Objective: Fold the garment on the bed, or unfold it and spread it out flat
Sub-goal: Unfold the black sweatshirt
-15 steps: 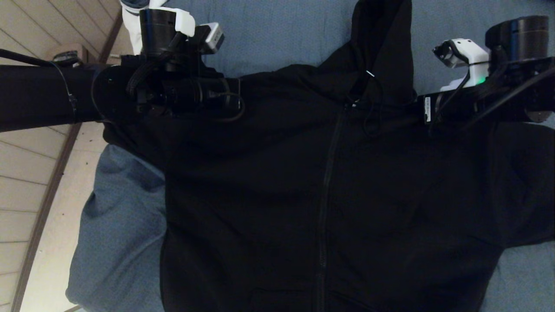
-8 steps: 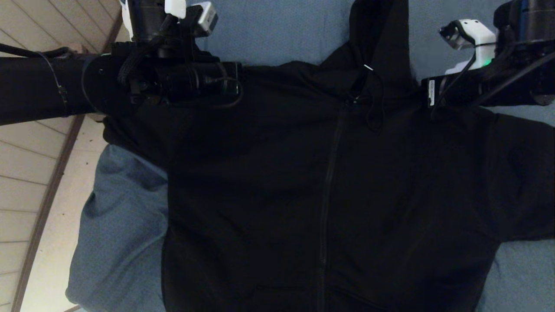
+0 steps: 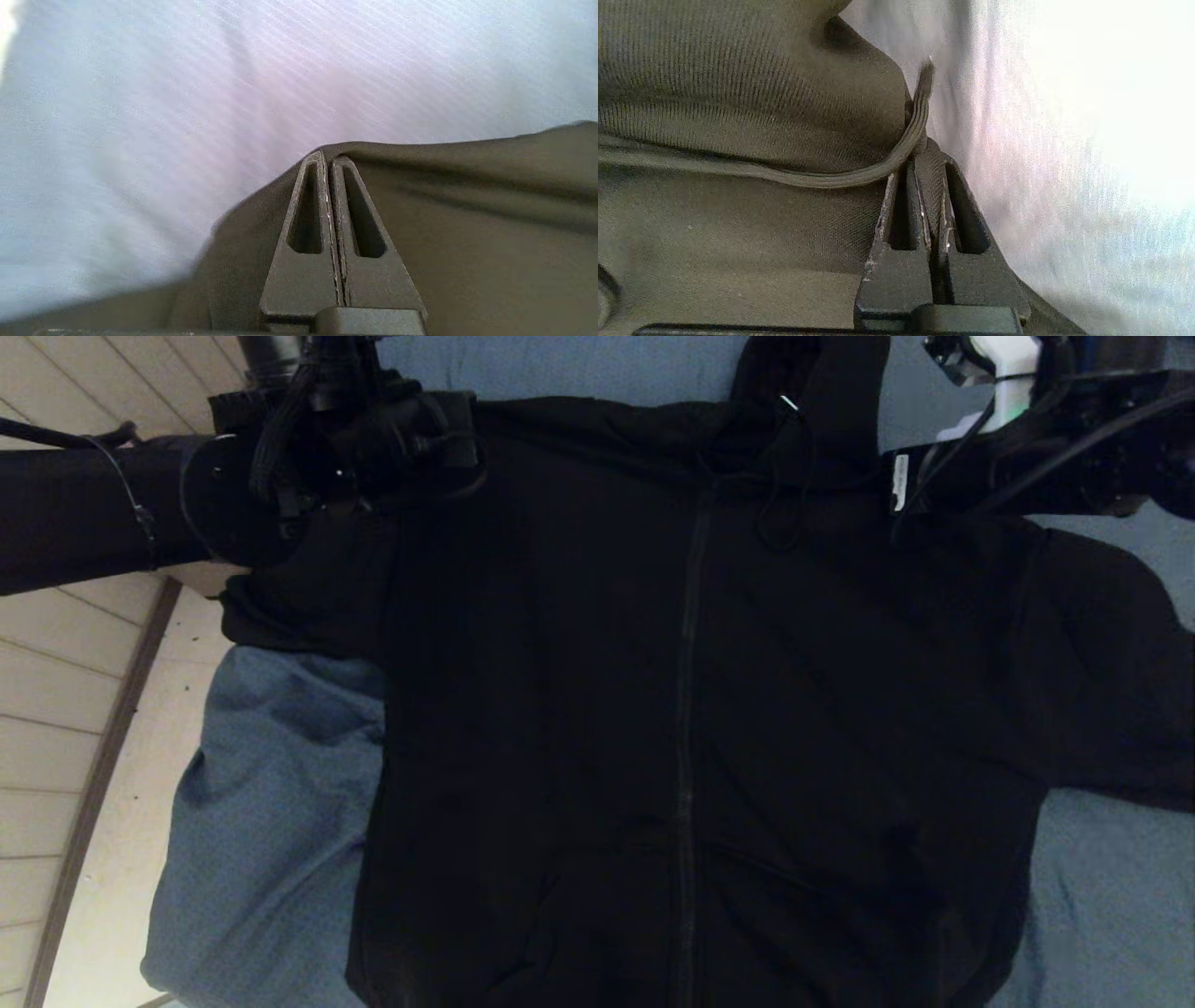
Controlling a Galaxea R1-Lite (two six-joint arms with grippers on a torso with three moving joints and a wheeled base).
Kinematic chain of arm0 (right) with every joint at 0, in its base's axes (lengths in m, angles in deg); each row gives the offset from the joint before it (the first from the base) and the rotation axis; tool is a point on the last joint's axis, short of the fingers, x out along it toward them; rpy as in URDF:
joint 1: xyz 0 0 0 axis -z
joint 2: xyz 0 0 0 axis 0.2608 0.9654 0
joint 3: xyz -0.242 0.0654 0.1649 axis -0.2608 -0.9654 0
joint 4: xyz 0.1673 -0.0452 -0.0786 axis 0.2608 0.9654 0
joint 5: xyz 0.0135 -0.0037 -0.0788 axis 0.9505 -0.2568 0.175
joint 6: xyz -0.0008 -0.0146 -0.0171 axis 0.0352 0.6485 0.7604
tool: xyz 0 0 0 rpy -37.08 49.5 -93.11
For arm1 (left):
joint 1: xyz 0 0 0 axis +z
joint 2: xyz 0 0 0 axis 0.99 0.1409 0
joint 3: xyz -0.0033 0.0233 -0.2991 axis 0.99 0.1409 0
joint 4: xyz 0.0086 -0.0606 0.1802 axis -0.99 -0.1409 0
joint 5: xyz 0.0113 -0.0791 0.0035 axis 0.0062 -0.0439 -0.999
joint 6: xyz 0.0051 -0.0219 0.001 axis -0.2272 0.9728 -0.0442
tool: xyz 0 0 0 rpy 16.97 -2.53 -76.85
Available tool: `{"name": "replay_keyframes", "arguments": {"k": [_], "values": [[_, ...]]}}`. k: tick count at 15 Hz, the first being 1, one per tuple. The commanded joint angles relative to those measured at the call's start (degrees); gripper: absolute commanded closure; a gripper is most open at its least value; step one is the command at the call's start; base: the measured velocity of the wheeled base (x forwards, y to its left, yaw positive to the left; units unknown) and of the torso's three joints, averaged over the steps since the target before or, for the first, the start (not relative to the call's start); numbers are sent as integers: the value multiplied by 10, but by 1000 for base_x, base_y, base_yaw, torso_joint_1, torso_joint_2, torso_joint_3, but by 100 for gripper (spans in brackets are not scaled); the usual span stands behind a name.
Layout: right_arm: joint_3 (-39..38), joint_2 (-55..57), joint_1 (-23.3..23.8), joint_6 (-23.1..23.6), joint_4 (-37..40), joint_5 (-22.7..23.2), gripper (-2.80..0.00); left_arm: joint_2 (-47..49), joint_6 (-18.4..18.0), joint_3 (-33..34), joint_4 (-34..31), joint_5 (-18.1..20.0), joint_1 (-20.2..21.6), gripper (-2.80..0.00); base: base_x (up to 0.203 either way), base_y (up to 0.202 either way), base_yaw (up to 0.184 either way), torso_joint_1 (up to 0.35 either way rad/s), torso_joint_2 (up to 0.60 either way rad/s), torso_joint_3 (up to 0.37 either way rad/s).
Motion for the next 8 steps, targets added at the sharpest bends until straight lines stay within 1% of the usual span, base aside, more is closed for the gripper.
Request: {"name": "replay_keyframes", "arguments": {"k": [1, 2, 3, 4, 5, 6, 8], "values": [[38, 33, -24, 3, -10, -34, 0, 20, -11, -2, 53, -39, 24, 0, 0, 0, 0, 0, 0, 0], [37, 38, -32, 7, -45, -43, 0, 21, -14, -2, 59, -41, 37, 0, 0, 0, 0, 0, 0, 0], [37, 51, -39, 18, -90, -62, 0, 21, -14, -2, 61, -41, 53, 0, 0, 0, 0, 0, 0, 0], [38, 63, -45, 40, -134, -99, 0, 21, -14, -2, 64, -40, 70, 0, 0, 0, 0, 0, 0, 0], [38, 75, -53, 63, -166, -124, 0, 22, -14, -2, 69, -38, 85, 0, 0, 0, 0, 0, 0, 0], [38, 82, -57, 77, -184, -138, 0, 24, -14, -2, 71, -37, 93, 0, 0, 0, 0, 0, 0, 0], [37, 84, -65, 78, -181, -138, 0, 34, -14, -2, 73, -36, 98, 0, 0, 0, 0, 0, 0, 0]]}}
